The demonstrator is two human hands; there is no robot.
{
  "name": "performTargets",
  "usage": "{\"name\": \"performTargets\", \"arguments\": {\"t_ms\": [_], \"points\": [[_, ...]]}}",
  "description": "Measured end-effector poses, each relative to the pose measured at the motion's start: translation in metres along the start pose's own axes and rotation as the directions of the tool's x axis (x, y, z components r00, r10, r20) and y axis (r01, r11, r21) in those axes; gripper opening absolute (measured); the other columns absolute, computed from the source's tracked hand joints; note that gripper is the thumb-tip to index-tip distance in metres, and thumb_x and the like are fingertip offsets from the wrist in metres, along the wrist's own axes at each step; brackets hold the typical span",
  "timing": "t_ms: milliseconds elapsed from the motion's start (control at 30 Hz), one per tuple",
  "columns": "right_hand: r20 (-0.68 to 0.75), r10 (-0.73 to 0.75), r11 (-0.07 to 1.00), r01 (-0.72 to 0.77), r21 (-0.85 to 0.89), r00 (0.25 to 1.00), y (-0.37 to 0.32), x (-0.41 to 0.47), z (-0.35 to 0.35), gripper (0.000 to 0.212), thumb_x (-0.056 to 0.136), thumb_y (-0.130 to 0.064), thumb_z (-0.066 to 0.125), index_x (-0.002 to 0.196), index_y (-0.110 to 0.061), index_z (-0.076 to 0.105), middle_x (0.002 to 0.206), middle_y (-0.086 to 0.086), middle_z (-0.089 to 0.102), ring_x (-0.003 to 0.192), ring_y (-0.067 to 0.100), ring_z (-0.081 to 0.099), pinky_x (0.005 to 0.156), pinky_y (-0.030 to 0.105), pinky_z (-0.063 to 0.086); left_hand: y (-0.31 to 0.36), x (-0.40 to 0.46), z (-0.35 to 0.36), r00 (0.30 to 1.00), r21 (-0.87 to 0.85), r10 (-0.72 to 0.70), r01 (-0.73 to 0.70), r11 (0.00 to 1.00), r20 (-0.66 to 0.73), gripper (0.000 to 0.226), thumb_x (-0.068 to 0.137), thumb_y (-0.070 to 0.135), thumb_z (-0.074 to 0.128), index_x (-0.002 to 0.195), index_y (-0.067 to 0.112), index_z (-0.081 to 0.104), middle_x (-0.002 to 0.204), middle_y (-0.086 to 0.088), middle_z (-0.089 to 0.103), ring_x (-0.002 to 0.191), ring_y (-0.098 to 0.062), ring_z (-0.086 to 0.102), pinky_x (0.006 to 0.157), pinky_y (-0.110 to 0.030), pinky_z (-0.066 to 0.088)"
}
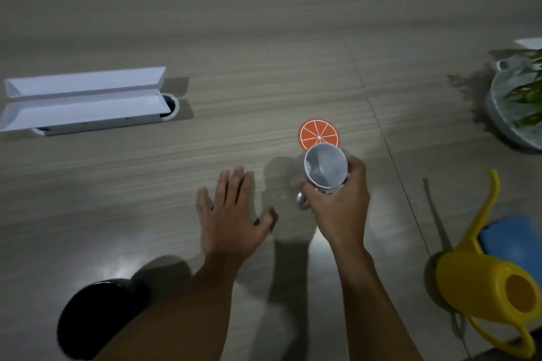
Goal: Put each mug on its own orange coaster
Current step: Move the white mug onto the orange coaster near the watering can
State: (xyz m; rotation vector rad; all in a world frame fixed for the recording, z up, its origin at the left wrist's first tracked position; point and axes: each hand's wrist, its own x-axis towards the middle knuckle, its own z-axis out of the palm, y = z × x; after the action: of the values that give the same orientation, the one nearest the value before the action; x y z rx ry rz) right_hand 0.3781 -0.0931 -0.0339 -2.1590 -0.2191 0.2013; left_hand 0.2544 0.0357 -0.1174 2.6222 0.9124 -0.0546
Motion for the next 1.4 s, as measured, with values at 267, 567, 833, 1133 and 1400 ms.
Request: {"name": "performTargets", "arguments": {"t_ms": [267, 567, 833, 1133, 1400], "points": [[-0.029, 0.013, 1.000, -0.012, 0.026, 1.000, -0.010, 0.056, 0.001, 0.072, 0.064, -0.018, 0.092, 0.124, -0.026, 0.053, 0.116, -0.008, 0.060, 0.095, 0.000, 0.061, 0.067, -0.002, 0.041, -0.001, -0.002, 0.000, 1.000, -0.011, -0.015, 0.015, 1.000, -0.009, 0.081, 0.089, 0.069, 0.037, 0.158, 0.030, 0.021, 0.169, 0.007, 0.017, 0.157, -0.019, 0.008, 0.122, -0.060, 0.004], [-0.005, 0.000, 1.000, 0.000, 0.027, 1.000, -0.001, 0.096, -0.003, 0.071, 0.060, -0.017, 0.088, 0.123, -0.030, 0.057, 0.117, -0.010, 0.063, 0.104, 0.011, 0.062, 0.070, 0.005, 0.047, -0.001, -0.001, -0.002, 1.000, -0.030, -0.007, 0.008, 1.000, 0.005, 0.080, 0.090, 0.067, 0.037, 0.158, 0.029, 0.020, 0.169, 0.005, 0.016, 0.157, -0.020, 0.008, 0.122, -0.061, 0.004], [0.071, -0.019, 0.997, 0.014, 0.072, 0.997, -0.001, 0.104, 0.002, 0.073, 0.069, -0.005, 0.086, 0.132, -0.021, 0.054, 0.124, -0.002, 0.057, 0.095, -0.013, 0.056, 0.055, -0.001, 0.043, 0.000, 0.000, -0.001, 1.000, -0.035, -0.019, 0.019, 0.999, -0.004, 0.080, 0.089, 0.066, 0.038, 0.158, 0.029, 0.024, 0.169, 0.006, 0.019, 0.157, -0.020, 0.011, 0.122, -0.060, 0.006], [-0.098, 0.007, 0.982, 0.012, 0.188, 0.995, 0.007, 0.089, 0.031, 0.078, 0.069, -0.022, 0.092, 0.133, -0.030, 0.048, 0.123, -0.008, 0.060, 0.107, 0.004, 0.063, 0.079, -0.001, 0.044, 0.000, 0.000, -0.002, 1.000, -0.038, -0.018, 0.018, 0.999, 0.011, 0.080, 0.090, 0.067, 0.035, 0.158, 0.029, 0.022, 0.169, 0.006, 0.017, 0.157, -0.020, 0.008, 0.121, -0.061, 0.006], [-0.125, 0.019, 0.991, -0.002, 0.137, 0.992, 0.013, 0.094, 0.032, 0.076, 0.066, -0.027, 0.091, 0.133, -0.026, 0.055, 0.114, -0.016, 0.065, 0.108, 0.012, 0.067, 0.091, 0.029, 0.055, -0.001, 0.001, -0.001, 1.000, -0.034, -0.015, 0.016, 0.999, 0.019, 0.080, 0.090, 0.067, 0.035, 0.159, 0.029, 0.020, 0.169, 0.006, 0.015, 0.157, -0.020, 0.006, 0.122, -0.061, 0.005]]}}
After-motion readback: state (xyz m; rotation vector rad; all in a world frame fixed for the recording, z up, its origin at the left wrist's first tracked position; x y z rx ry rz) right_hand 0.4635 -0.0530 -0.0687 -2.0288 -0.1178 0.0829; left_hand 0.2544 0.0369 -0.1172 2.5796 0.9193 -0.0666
